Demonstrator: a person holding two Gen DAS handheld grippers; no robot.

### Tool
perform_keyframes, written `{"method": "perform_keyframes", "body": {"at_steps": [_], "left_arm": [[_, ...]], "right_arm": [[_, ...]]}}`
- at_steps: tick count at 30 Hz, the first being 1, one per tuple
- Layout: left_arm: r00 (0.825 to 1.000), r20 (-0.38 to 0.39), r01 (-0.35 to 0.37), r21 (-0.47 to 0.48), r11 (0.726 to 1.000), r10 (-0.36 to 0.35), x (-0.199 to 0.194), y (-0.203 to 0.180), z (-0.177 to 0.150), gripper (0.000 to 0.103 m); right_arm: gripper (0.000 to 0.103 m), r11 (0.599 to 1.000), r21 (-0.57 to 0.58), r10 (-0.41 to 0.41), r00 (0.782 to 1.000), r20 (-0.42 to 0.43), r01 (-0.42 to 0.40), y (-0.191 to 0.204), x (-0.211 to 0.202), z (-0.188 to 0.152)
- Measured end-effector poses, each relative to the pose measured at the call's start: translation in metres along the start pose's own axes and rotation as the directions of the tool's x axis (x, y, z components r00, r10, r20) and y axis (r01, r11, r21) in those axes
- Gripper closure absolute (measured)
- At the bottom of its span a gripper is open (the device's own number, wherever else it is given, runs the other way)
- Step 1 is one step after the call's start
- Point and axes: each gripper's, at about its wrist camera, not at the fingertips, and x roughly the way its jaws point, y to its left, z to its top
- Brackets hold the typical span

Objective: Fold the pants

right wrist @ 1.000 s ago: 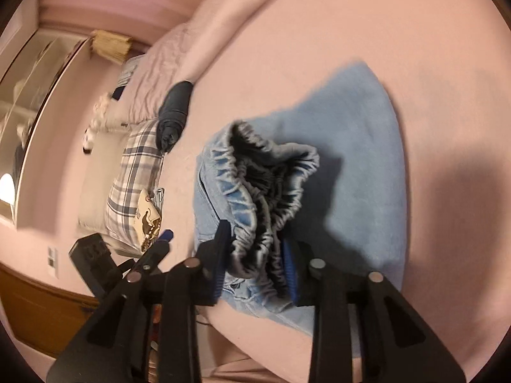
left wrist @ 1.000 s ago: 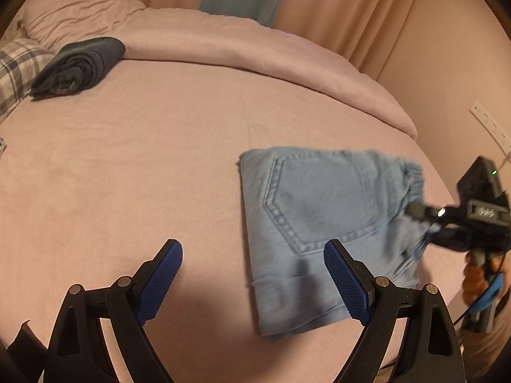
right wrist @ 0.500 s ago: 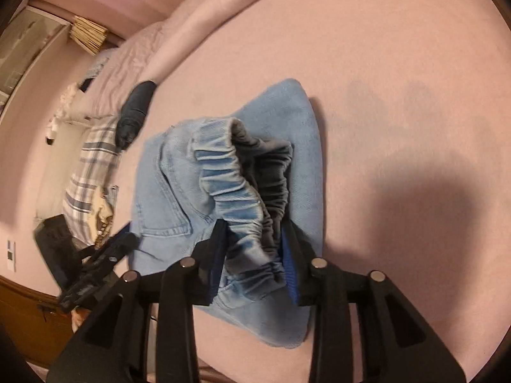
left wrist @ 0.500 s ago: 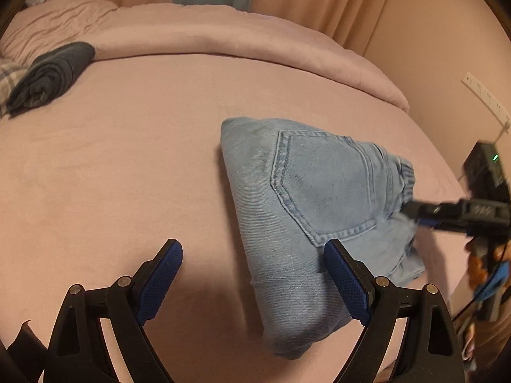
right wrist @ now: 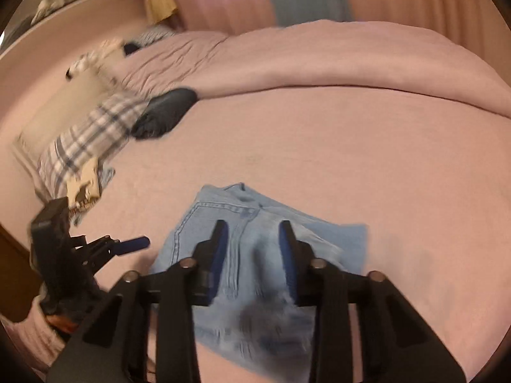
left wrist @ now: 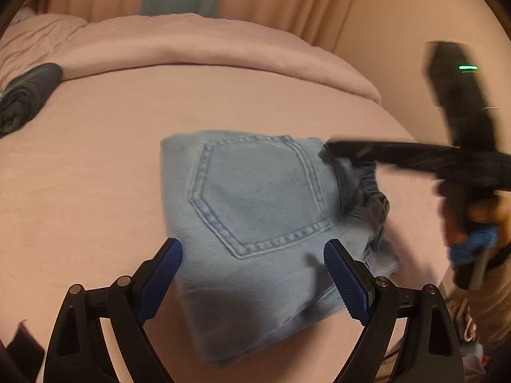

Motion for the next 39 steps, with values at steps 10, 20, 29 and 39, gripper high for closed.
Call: {"method": "perform_keyframes", "body": {"at_steps": [10,20,29,39], "left_arm": [[0.999,0.022,0.037,-0.071,0.997,-0.035,-0.024,0.035,-0.012,0.013],[1.000,-0.012,0.022,-0.167,0.986,-0.024,-0.023,0.046,-0.032,0.013],[0.998,-0.028,0.057,-0.155,0.986,-0.063,-0.017,0.035,-0.032,0.064],[0.998,-0.028,0.056,-0.157,0.986,-0.061,-0.034,0.027,-0.039,0.062]], "right_arm": [[0.080,0.998,0.020,-0.058,0.987,-0.148,0.062,-0.045,0.025,0.003],[0.052,0.988,-0.071,0.120,0.968,-0.219,-0.138,0.030,0.095,0.063],[0.079,0.979,-0.197,-0.024,0.924,-0.381,-0.056,0.069,0.163,0.065],[0.070,0.997,-0.053,0.048,0.962,-0.269,-0.064,0.056,0.129,0.068]]}}
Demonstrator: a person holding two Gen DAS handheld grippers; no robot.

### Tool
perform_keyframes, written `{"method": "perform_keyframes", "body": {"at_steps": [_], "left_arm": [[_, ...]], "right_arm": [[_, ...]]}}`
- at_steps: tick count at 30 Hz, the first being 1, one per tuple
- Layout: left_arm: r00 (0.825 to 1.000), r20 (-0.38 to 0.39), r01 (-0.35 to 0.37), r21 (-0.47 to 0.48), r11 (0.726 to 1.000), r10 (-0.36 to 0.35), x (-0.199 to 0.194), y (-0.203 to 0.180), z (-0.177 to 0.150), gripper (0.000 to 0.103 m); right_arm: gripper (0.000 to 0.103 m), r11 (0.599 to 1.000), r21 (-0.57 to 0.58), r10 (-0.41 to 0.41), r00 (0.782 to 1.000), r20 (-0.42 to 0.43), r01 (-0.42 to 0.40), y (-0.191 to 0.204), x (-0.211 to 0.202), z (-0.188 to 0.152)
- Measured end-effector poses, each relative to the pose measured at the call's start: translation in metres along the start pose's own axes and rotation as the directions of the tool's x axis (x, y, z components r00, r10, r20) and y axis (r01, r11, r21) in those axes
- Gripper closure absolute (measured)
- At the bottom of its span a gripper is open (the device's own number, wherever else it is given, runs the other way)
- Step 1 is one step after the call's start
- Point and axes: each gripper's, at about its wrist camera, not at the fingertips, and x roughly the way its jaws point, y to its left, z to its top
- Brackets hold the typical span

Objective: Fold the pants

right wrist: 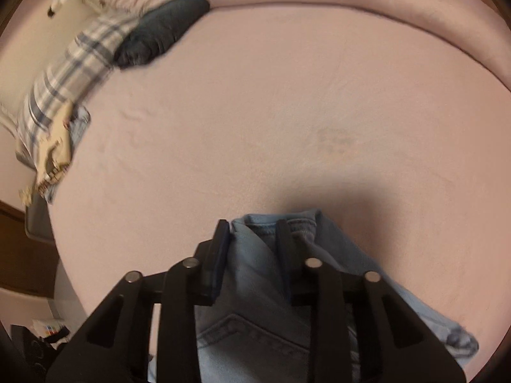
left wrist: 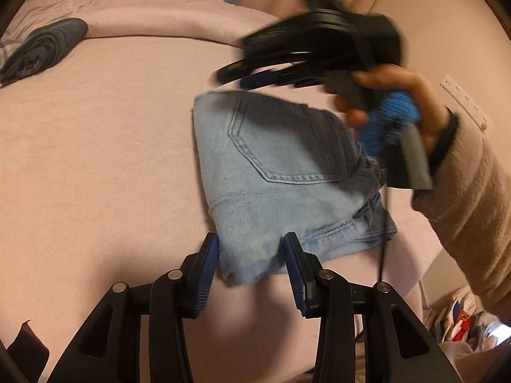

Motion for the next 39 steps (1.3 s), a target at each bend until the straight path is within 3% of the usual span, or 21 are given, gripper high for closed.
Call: {"method": "perform_keyframes", "body": {"at_steps": [4,8,13,17,22,25,27,29,36,39], "left_arm": [[0.997,0.055,-0.056,0.025,0.998,0.055,-0.019,0.001,0.007,0.062],[0.991,0.104,-0.084,0.044,0.995,0.079,-0.022,-0.002,0.026,0.061],[0.990,0.121,-0.086,0.109,0.990,0.072,-0.005,-0.007,0.047,0.061],[0.995,0.064,-0.083,0.168,0.982,0.073,0.020,-0.016,0.052,0.061],[0.986,-0.002,-0.161,0.254,0.954,0.167,0.055,-0.030,0.048,0.057],[0.987,-0.004,-0.154,0.258,0.954,0.160,0.052,-0.032,0.049,0.056],[0.989,-0.013,-0.141,0.249,0.958,0.149,0.051,-0.031,0.049,0.056],[0.987,-0.018,-0.151,0.259,0.954,0.161,0.054,-0.031,0.049,0.056],[0.986,-0.028,-0.148,0.277,0.949,0.162,0.059,-0.039,0.050,0.056],[0.987,-0.031,-0.146,0.276,0.950,0.161,0.060,-0.040,0.050,0.056]], "right_arm": [[0.070,1.000,-0.022,-0.007,0.990,0.140,0.010,-0.001,-0.060,-0.018],[0.069,0.996,-0.063,-0.053,0.980,0.191,0.066,-0.010,-0.108,-0.057],[0.072,0.981,-0.160,-0.095,0.988,0.125,0.114,-0.012,-0.116,-0.116],[0.074,0.972,-0.132,-0.198,0.980,-0.033,0.193,-0.030,-0.090,-0.169],[0.071,0.997,0.039,-0.065,0.998,0.018,0.064,-0.059,-0.089,-0.192],[0.068,0.992,0.122,0.014,0.997,0.075,-0.023,-0.071,-0.102,-0.196],[0.065,0.967,0.211,0.112,0.984,0.138,-0.140,-0.081,-0.111,-0.202],[0.058,0.908,0.320,0.220,0.959,0.181,-0.269,-0.096,-0.108,-0.210],[0.053,0.846,0.421,0.261,0.943,0.208,-0.327,-0.100,-0.086,-0.214],[0.069,0.866,0.402,0.227,0.951,0.212,-0.296,-0.092,-0.086,-0.214]]}}
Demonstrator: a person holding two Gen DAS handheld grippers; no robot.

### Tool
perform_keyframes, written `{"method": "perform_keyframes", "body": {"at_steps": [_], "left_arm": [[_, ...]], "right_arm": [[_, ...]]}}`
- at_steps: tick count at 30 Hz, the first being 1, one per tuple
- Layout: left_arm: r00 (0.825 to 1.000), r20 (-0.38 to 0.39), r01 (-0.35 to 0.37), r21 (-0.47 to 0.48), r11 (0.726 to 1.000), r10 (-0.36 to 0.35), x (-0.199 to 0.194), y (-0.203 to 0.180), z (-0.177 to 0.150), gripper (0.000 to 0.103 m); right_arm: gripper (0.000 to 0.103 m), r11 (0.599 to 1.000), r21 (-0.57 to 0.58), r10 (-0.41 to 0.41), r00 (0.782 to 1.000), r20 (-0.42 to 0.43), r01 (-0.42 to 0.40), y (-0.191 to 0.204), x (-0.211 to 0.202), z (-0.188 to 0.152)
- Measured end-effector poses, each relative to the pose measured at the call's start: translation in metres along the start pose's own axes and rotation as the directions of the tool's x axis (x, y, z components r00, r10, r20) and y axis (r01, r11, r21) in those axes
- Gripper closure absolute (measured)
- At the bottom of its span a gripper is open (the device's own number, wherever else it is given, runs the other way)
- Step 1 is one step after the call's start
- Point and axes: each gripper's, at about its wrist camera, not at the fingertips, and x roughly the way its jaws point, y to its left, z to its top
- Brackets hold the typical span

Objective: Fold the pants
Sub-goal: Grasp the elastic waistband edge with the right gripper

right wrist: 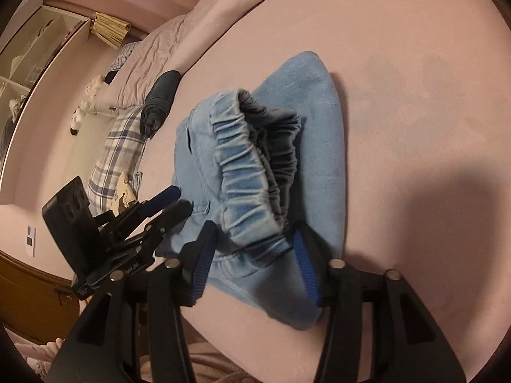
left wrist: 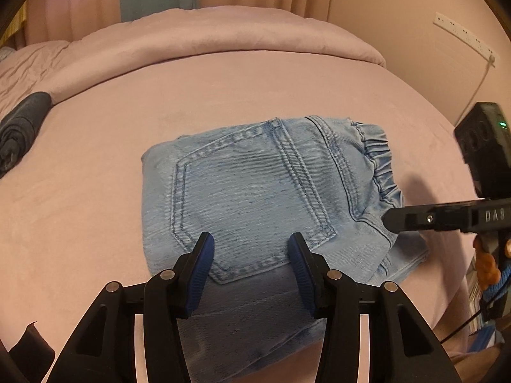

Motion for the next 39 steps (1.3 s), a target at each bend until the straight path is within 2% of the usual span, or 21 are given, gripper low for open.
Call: {"method": "perform_keyframes", "body": {"at_steps": [3,5,6,8,11,13,16,18,21,25,27,29,31,32,33,34,35,39], "left_arm": [[1.000,0.005,0.013,-0.002,1.000,-0.013,0.000,-0.001,0.005,0.056],[0.999,0.023,0.032,0.001,0.999,-0.032,-0.005,-0.003,0.008,0.055],[0.999,0.027,0.034,0.006,0.999,-0.034,-0.005,-0.004,0.008,0.055],[1.000,0.012,0.018,0.024,1.000,-0.018,0.001,-0.007,0.009,0.055],[1.000,-0.013,0.005,0.054,0.999,-0.004,0.015,-0.011,0.005,0.053],[1.000,-0.016,0.003,0.066,0.998,-0.002,0.019,-0.011,0.003,0.050],[1.000,-0.020,0.021,0.051,0.998,-0.020,0.013,-0.007,0.006,0.050],[1.000,-0.018,0.025,0.044,0.999,-0.024,0.010,-0.004,0.005,0.050],[0.999,-0.019,0.031,0.031,0.999,-0.031,0.014,-0.004,0.005,0.050],[0.999,-0.018,0.027,0.026,0.999,-0.027,0.014,-0.008,0.005,0.050],[0.999,-0.018,0.029,0.027,0.999,-0.029,0.014,-0.008,0.004,0.050],[0.999,-0.019,0.029,0.025,0.999,-0.028,0.015,-0.007,0.003,0.050],[0.999,-0.022,0.036,0.017,0.999,-0.035,0.015,-0.005,0.004,0.050],[0.999,-0.020,0.037,0.017,0.999,-0.037,0.014,-0.004,0.005,0.050],[0.999,-0.020,0.036,0.019,0.999,-0.036,0.014,-0.004,0.005,0.050],[0.999,-0.020,0.040,0.021,0.999,-0.040,0.014,-0.004,0.006,0.050],[0.999,-0.012,0.047,0.019,0.999,-0.047,0.013,-0.003,0.006,0.050],[0.996,0.026,0.086,0.015,0.996,-0.087,0.006,-0.003,0.011,0.050]], "right_arm": [[0.081,0.994,-0.097,-0.040,0.998,0.043,0.044,0.013,-0.017,-0.001],[0.085,0.995,-0.101,0.002,0.996,0.094,0.007,0.023,-0.033,0.001],[0.085,0.994,-0.105,0.009,0.995,0.097,0.001,0.024,-0.038,0.004],[0.085,0.990,-0.128,-0.038,0.995,0.095,0.050,0.029,-0.041,0.005],[0.085,0.991,-0.061,-0.121,0.992,0.026,0.122,0.005,-0.021,-0.001],[0.085,0.989,-0.064,-0.134,0.990,0.035,0.136,-0.003,-0.015,-0.001],[0.075,0.990,-0.059,-0.130,0.991,0.003,0.130,-0.005,-0.017,0.004],[0.062,0.990,-0.054,-0.131,0.991,-0.003,0.130,-0.001,-0.029,0.008],[0.055,0.981,-0.120,-0.139,0.986,0.097,0.150,0.011,-0.053,0.016],[0.051,0.996,-0.061,-0.050,0.989,0.141,0.059,0.001,-0.050,0.042],[0.050,1.000,0.025,0.015,0.990,0.139,-0.019,-0.019,-0.036,0.053],[0.049,0.982,0.140,0.109,0.987,0.120,-0.126,-0.039,-0.017,0.058],[0.049,0.964,0.190,0.161,0.979,0.127,-0.184,-0.048,-0.005,0.057],[0.056,0.965,0.187,0.159,0.979,0.130,-0.182,-0.047,-0.004,0.057],[0.077,0.961,0.178,0.186,0.972,0.146,-0.210,-0.047,-0.006,0.056],[0.082,0.957,0.165,0.217,0.965,0.146,-0.240,-0.044,-0.008,0.055],[0.092,0.957,0.134,0.237,0.959,0.157,-0.258,-0.037,-0.014,0.053],[0.093,0.964,0.016,0.258,0.946,0.199,-0.266,0.001,-0.043,0.047]]}}
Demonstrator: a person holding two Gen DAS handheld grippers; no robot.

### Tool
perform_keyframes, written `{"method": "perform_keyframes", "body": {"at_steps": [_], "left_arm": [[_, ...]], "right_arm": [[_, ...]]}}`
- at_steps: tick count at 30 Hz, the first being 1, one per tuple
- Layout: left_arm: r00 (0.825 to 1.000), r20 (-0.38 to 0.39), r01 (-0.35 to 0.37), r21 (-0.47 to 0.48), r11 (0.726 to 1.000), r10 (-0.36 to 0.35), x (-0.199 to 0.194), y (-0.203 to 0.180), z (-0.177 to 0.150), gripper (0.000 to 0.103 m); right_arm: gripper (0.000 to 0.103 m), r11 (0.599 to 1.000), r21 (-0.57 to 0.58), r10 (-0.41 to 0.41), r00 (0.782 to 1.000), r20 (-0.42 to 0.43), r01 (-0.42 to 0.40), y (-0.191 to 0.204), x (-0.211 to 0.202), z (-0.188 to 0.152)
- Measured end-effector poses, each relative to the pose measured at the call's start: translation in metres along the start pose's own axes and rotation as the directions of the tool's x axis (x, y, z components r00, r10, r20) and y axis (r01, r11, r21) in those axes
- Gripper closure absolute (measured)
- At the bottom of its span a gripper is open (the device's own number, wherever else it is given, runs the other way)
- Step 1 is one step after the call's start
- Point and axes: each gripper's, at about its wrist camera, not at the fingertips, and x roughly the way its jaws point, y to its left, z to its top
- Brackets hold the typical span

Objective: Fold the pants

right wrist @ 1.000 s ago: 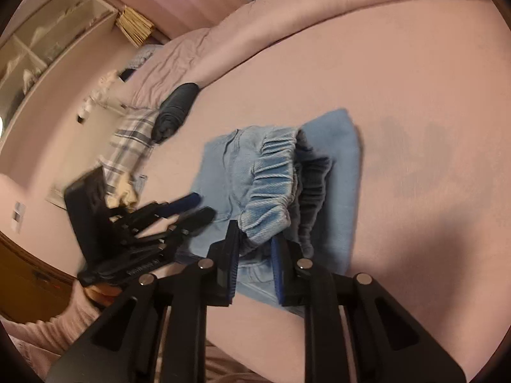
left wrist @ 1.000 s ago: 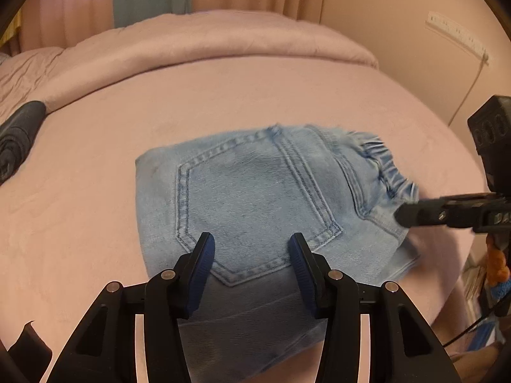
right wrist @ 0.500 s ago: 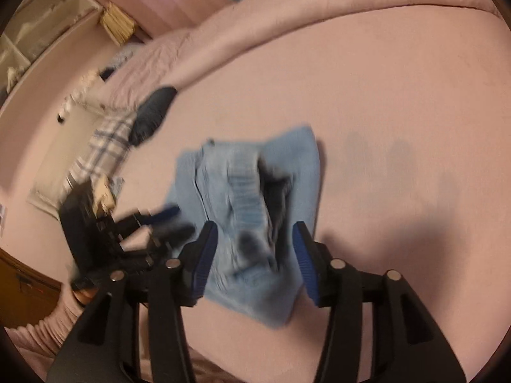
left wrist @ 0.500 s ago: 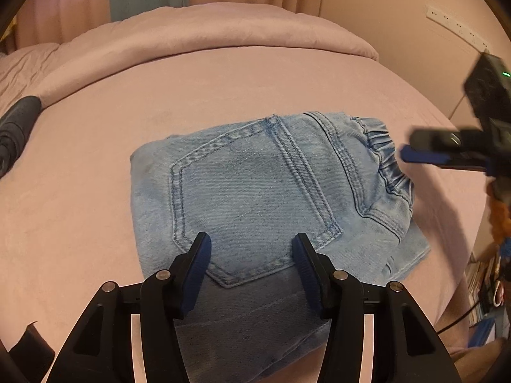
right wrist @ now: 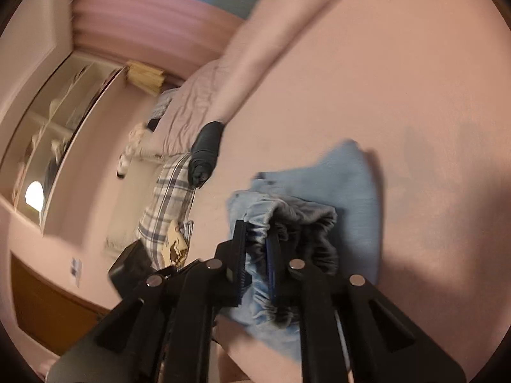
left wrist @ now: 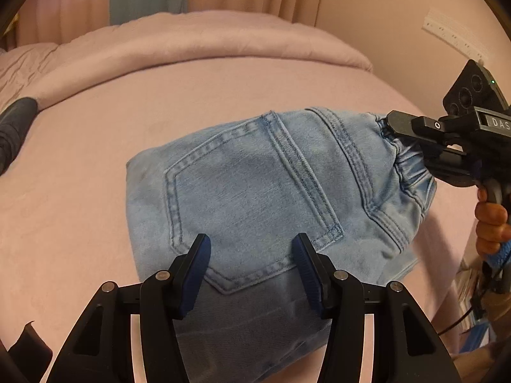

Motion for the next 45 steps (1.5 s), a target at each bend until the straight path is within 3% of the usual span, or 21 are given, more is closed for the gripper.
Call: {"method": "perform_keyframes", "body": {"at_steps": [4,7,9,12,14,15,17,20,21,22,23,24,26,28,29,32,34,36,37,38,45], "left_arm": [[1.000,-0.014,0.004,0.039,0.999,-0.003,0.008,-0.002,0.000,0.046],[0.998,-0.057,-0.034,0.085,0.996,0.039,0.025,-0.004,-0.004,0.043],[0.998,-0.052,-0.034,0.085,0.996,0.038,0.021,-0.005,-0.002,0.043],[0.997,-0.064,-0.027,0.060,0.998,0.031,0.013,0.000,-0.001,0.042],[0.998,-0.049,-0.040,0.059,0.997,0.043,0.003,0.003,-0.003,0.042],[0.998,-0.042,-0.044,0.058,0.997,0.047,-0.002,0.005,-0.004,0.042],[0.999,-0.018,-0.046,0.027,0.999,0.047,-0.014,0.009,-0.009,0.042],[0.999,0.004,-0.043,-0.041,0.998,0.043,-0.025,0.023,-0.018,0.042],[0.998,0.005,-0.058,-0.060,0.997,0.058,-0.027,0.029,-0.021,0.042],[0.997,0.002,-0.071,-0.069,0.995,0.071,-0.028,0.034,-0.023,0.042],[0.997,-0.009,-0.080,-0.087,0.993,0.080,-0.029,0.039,-0.026,0.042],[0.997,-0.013,-0.081,-0.106,0.991,0.080,-0.029,0.045,-0.028,0.042],[0.998,-0.013,-0.064,-0.145,0.987,0.063,-0.033,0.054,-0.031,0.042],[0.999,0.007,-0.045,-0.173,0.984,0.047,-0.040,0.061,-0.032,0.042],[0.999,0.012,-0.041,-0.181,0.983,0.044,-0.043,0.064,-0.033,0.042],[0.999,0.022,-0.018,-0.240,0.971,0.024,-0.042,0.074,-0.034,0.042],[0.999,0.025,0.037,-0.315,0.948,-0.030,-0.037,0.085,-0.033,0.042],[0.990,0.042,0.140,-0.405,0.903,-0.134,-0.031,0.097,-0.035,0.039],[0.979,0.053,0.199,-0.458,0.866,-0.197,-0.026,0.104,-0.038,0.037],[0.973,0.060,0.222,-0.483,0.847,-0.221,-0.022,0.107,-0.038,0.037],[0.955,0.056,0.277,-0.518,0.809,-0.291,-0.007,0.108,-0.037,0.037]], "right_arm": [[0.093,0.999,-0.010,-0.049,0.998,0.039,0.050,0.009,-0.012,-0.001],[0.090,0.977,-0.015,-0.213,0.977,-0.003,0.212,-0.007,0.006,-0.004],[0.064,0.960,0.032,-0.277,0.961,-0.021,0.278,-0.029,0.014,-0.003],[0.058,0.956,0.056,-0.288,0.958,-0.001,0.287,-0.023,0.003,0.000],[0.058,0.915,-0.053,-0.396,0.916,0.068,0.400,0.002,-0.009,0.003],[0.058,0.906,-0.099,-0.402,0.910,0.104,0.412,0.014,-0.016,0.003],[0.058,0.923,-0.180,-0.322,0.938,0.127,0.341,0.036,-0.021,0.003],[0.066,0.932,-0.270,-0.242,0.970,0.029,0.240,0.051,-0.001,-0.008],[0.075,0.925,-0.291,-0.256,0.967,-0.009,0.243,0.048,0.007,-0.014],[0.078,0.907,-0.313,-0.312,0.949,-0.050,0.281,0.042,0.021,-0.020],[0.080,0.881,-0.323,-0.395,0.913,-0.100,0.346,0.029,0.037,-0.027],[0.094,0.862,-0.332,-0.440,0.890,-0.117,0.383,0.016,0.048,-0.032],[0.099,0.888,-0.297,-0.393,0.915,-0.091,0.351,0.002,0.045,-0.030],[0.094,0.935,-0.190,-0.325,0.938,-0.124,0.299,-0.004,0.036,-0.019],[0.088,0.950,-0.156,-0.288,0.951,-0.112,0.269,-0.001,0.027,-0.015],[0.052,0.961,-0.163,-0.236,0.970,-0.056,0.224,0.009,-0.003,-0.020],[0.046,0.966,-0.145,-0.220,0.975,-0.032,0.213,0.009,-0.018,-0.023],[0.044,0.965,-0.107,-0.242,0.970,-0.026,0.238,-0.003,-0.029,-0.028],[0.043,0.960,-0.081,-0.270,0.962,-0.031,0.267,-0.006,-0.025,-0.029],[0.043,0.958,-0.052,-0.284,0.958,-0.041,0.282,-0.014,-0.024,-0.029],[0.043,0.964,0.045,-0.257,0.961,-0.105,0.263,-0.039,-0.003,-0.027]]}}
